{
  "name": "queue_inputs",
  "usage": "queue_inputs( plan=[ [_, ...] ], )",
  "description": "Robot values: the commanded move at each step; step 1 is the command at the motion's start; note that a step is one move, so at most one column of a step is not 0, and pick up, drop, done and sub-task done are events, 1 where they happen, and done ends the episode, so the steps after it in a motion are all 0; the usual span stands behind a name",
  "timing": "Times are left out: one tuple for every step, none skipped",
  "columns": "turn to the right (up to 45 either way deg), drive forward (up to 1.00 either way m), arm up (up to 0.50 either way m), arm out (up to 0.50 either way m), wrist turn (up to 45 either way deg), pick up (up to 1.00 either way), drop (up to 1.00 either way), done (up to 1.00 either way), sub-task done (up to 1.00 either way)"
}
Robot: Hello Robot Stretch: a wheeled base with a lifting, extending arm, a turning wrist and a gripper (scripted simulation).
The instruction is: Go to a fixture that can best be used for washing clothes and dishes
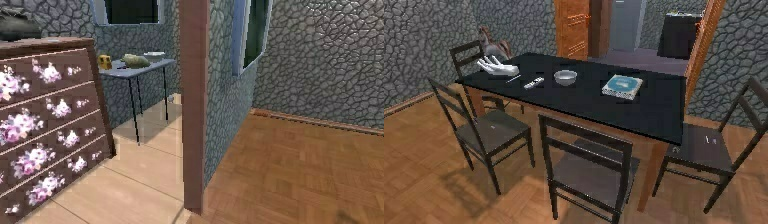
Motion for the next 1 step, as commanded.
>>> queue_inputs(
  plan=[
    [6.0, 0.00, 0.00, 0.00, 0.0, 0.00, 0.00, 0.00, 0.00]
  ],
)
